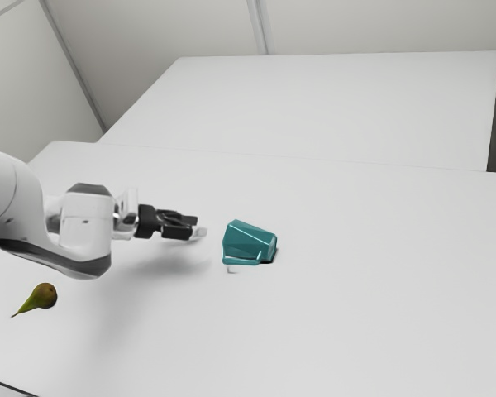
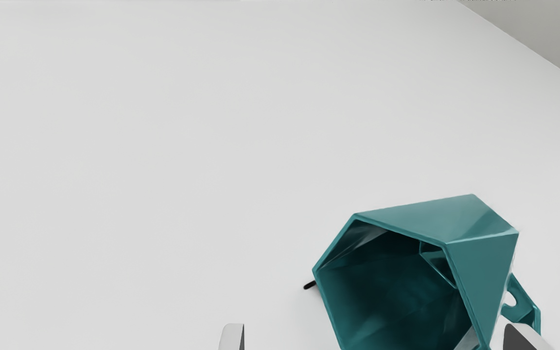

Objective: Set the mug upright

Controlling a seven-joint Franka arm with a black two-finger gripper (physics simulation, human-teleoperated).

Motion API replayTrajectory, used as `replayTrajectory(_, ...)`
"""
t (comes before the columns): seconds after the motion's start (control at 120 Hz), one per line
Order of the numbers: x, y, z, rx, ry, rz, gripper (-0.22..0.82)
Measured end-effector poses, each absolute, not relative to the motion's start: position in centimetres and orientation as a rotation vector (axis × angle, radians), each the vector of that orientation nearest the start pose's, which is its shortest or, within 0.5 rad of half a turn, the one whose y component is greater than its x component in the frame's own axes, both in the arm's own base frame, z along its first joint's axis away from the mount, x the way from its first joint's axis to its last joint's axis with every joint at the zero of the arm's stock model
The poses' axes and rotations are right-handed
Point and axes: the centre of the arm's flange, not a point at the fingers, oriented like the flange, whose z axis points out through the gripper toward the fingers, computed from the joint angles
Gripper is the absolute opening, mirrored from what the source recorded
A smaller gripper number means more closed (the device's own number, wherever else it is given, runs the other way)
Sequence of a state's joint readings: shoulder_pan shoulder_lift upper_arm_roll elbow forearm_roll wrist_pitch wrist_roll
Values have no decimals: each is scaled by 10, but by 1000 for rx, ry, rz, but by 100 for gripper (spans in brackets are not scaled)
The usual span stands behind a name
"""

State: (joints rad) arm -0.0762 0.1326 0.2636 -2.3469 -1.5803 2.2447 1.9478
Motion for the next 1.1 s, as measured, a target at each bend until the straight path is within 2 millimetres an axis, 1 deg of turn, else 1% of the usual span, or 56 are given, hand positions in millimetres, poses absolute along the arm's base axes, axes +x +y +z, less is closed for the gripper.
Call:
replayTrajectory(0.133,502,52,275,2230,-593,1055,58)
replayTrajectory(0.192,498,46,270,2232,-585,1049,58)
replayTrajectory(0.283,492,43,263,2241,-563,1044,57)
replayTrajectory(0.433,493,28,262,2234,-574,1052,57)
replayTrajectory(0.542,494,24,261,2235,-572,1058,57)
replayTrajectory(0.633,495,16,259,2231,-571,1060,57)
replayTrajectory(0.75,495,1,259,2220,-578,1061,57)
replayTrajectory(0.833,495,-5,257,2221,-572,1060,57)
replayTrajectory(1.033,494,-12,253,2226,-565,1059,53)
replayTrajectory(1.1,494,-18,252,2225,-569,1055,51)
